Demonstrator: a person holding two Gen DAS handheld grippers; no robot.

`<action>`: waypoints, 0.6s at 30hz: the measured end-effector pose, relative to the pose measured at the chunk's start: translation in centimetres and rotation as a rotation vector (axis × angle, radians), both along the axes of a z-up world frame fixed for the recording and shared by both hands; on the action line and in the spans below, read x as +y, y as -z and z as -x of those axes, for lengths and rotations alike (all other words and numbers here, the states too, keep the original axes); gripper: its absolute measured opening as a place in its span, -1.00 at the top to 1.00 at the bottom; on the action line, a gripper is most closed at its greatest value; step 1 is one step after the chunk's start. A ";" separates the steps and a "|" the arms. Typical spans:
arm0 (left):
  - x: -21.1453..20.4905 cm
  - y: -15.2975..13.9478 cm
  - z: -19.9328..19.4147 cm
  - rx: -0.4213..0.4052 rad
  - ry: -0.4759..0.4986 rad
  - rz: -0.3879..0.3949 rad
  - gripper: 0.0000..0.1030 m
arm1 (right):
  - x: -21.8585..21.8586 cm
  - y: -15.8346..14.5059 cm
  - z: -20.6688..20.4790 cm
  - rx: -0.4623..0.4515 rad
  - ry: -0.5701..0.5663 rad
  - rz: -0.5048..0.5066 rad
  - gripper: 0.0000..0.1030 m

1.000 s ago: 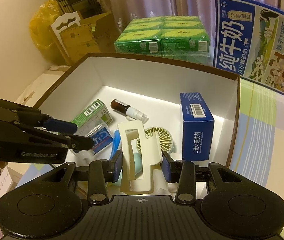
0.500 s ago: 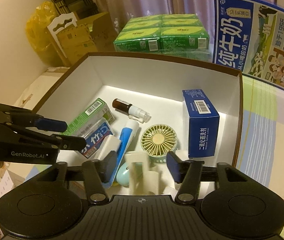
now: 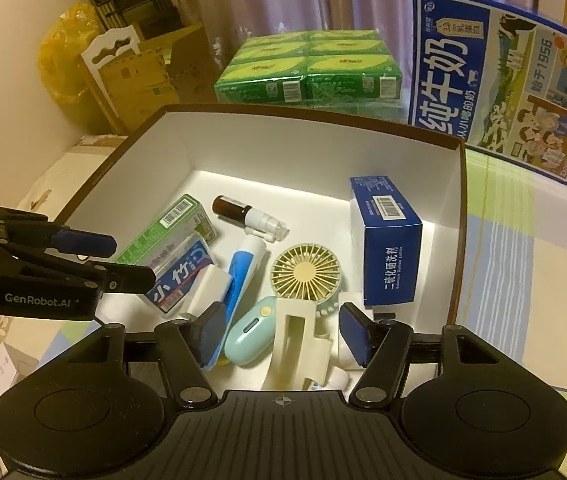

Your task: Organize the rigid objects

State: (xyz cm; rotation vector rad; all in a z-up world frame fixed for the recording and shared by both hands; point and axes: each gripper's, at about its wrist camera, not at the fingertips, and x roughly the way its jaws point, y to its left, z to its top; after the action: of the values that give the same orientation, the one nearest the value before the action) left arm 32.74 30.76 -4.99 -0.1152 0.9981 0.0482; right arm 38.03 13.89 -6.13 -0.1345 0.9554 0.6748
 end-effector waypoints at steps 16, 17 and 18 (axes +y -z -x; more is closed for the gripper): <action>-1.2 -3.2 3.8 -0.157 -0.037 -0.027 -0.35 | -2.1 -3.0 2.8 -0.068 0.072 -0.051 -0.19; -1.4 -3.5 4.2 -0.170 -0.040 -0.025 -0.38 | -2.5 -3.3 3.1 -0.072 0.077 -0.058 -0.19; -1.6 -3.8 4.7 -0.182 -0.044 -0.020 -0.39 | -3.0 -3.5 3.5 -0.077 0.083 -0.065 -0.19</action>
State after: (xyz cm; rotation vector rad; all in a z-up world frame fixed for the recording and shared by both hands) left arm 28.00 29.13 -1.20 -0.1210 0.8134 0.0864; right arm 34.56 10.93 -2.59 -0.0632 0.8592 0.6195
